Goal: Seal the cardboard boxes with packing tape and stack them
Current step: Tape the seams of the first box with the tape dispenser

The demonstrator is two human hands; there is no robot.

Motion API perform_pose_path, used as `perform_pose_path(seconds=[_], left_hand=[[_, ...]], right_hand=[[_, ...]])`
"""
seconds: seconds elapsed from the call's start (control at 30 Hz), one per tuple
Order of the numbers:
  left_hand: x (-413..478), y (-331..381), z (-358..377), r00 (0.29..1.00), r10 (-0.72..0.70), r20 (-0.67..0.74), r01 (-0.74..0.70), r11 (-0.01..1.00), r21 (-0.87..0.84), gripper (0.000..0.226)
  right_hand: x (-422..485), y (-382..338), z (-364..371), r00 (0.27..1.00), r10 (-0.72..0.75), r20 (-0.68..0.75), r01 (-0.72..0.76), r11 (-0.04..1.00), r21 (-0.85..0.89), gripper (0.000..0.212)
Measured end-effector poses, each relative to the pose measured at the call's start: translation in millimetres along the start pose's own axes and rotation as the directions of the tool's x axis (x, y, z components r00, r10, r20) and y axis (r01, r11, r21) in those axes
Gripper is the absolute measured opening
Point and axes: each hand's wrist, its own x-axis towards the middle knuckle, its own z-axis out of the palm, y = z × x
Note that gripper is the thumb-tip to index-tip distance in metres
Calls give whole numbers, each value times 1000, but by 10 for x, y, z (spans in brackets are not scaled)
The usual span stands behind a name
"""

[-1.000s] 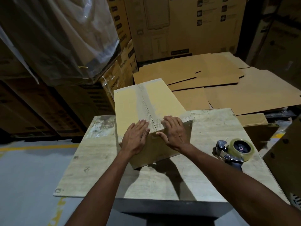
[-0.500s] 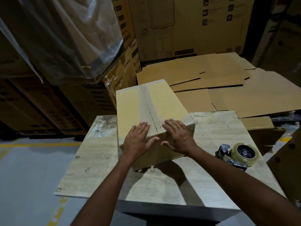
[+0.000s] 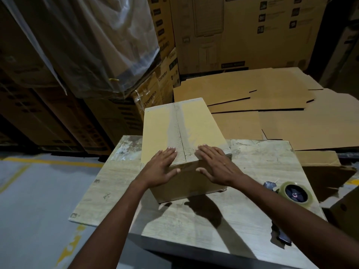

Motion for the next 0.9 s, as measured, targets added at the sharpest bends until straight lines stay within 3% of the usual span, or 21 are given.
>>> perform_pose_path(seconds=[0.1,0.3,0.47,0.8,0.9], left_hand=[[42,-51,-151,1000,-28,-2,28,991,-132,62],[411,-367,-236,988,107,115,-96,991,-95,56],[847,-628,-219,980,156,122,-143,984,-110,57],[1450,-1036,-156,958,198,208,-175,976,-127,54],[1473,-1076,-110,961,203,186,-177,974,-143,52]], right_hand=[[19,89,-198,1000,-1,6,1,1000,30,79],[272,179,-414,953,-243,181,223,967,123,68],[512,131,-387,909,-329,257,293,941,169,65],[789,112,-303,892,-279,356,213,954,212,81],[737,91,-304,894,-292,341,216,946,243,74]])
